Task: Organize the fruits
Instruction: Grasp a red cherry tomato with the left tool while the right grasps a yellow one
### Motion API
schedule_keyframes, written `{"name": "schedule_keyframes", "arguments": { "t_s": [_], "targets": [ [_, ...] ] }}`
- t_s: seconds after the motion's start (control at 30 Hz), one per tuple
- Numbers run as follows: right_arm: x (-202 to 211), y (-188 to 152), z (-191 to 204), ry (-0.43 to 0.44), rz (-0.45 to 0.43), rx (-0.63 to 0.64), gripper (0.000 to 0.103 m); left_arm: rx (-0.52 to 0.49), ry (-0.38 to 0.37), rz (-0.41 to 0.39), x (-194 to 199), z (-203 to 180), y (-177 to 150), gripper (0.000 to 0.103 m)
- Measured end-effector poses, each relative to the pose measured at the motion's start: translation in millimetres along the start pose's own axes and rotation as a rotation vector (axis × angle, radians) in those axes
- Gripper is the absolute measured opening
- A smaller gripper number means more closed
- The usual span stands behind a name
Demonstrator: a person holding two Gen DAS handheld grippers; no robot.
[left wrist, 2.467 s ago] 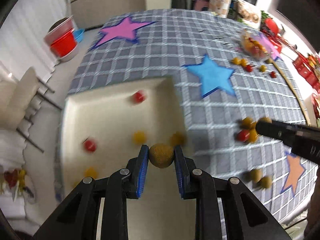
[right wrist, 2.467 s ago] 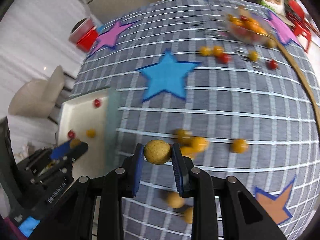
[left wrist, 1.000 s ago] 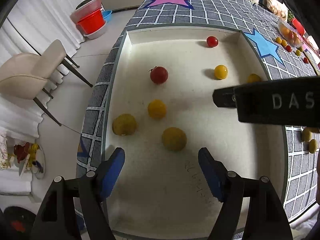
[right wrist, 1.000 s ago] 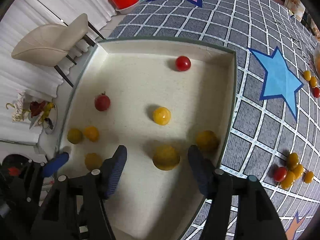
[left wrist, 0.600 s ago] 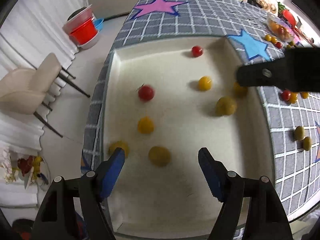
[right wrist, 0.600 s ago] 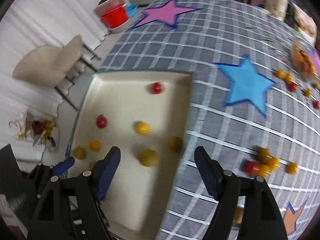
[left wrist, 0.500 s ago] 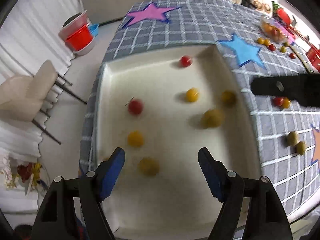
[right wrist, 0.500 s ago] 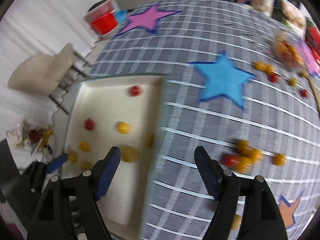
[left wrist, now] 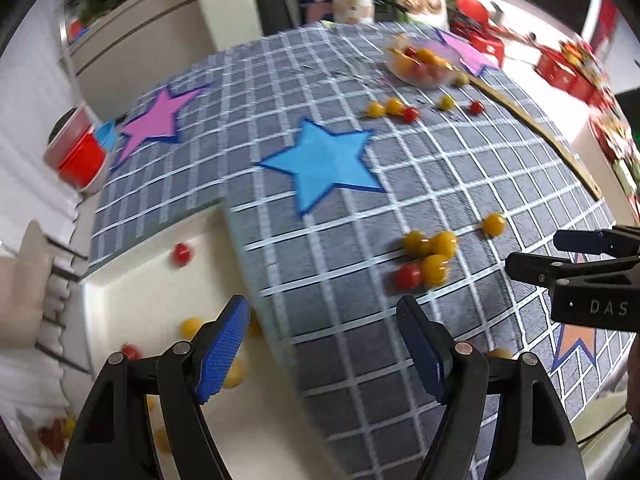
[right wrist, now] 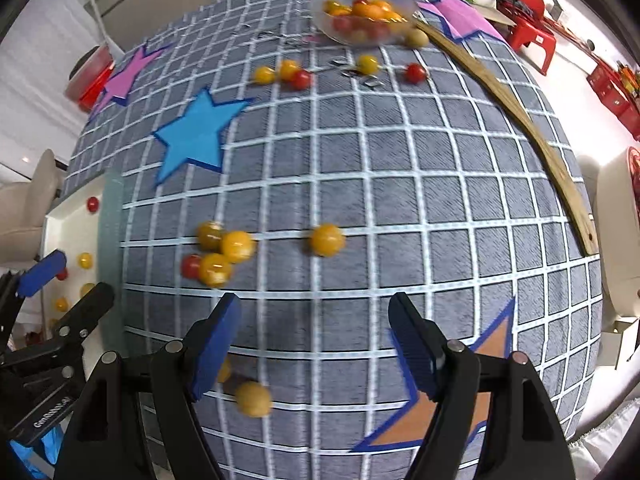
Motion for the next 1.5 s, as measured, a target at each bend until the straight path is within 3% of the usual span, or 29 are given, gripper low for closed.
{"name": "schedule_keyframes", "arguments": {
  "t_s": [0.17,0.33,0.4,0.67,0.77,0.9,1.03,1.5],
  "targets": [
    [-12.1,-3.5,-11.0,0.004,0.011,0.0,0.079,-0.038,0.004,0.039,-26.9,-17.0,-0.4,0.077],
    [-23.5,-2.6,-8.5,0.034,0.018,0.021,0.063,-0.047,-0.018,0.075,-44.0,-24.3,-5.4,0.076],
    [-28.8,-1.4,-6.4,0.044,0.019,0.035,0.059,-0.052,-0.02,0.081,-48.3,-27.2,-5.8,0.07],
    [-34.2,12.3,0.1,0.034,-0.025,0.084,0.052,-0.054,-0.036,0.075,-61.7,-39.3,4.0,0.068],
    [-39.1,21.5,4.1,0.025,-0.03,0.095,0.042,-0.05,-0.042,0.065,-62.6,-43.5,7.6,0.065],
    [-41.5,27.1,4.4,0.022,-0.03,0.091,0.024,-0.051,-0.07,0.067,-60.6,-51.4,9.3,0.049],
    [-41.3,26.6,0.6,0.052,-0.025,0.064,0.023,-0.071,-0.103,0.072,-58.8,-61.9,10.1,0.019],
    [-22.9,4.0,-10.6,0.133,-0.007,-0.007,0.023,0.083,-0.18,0.117,-43.2,-37.2,-0.4,0.019]
  ]
}}
Point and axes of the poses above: each gripper's, at about its wrist camera, not at the fingertips, and x roughly against the way its jaws point, z to its left, y to its top, the point moved 6 cm from there along -x, roughly the way its jaws point, and after that the axes turned 3 degrees about x, right-handed, at the moved point
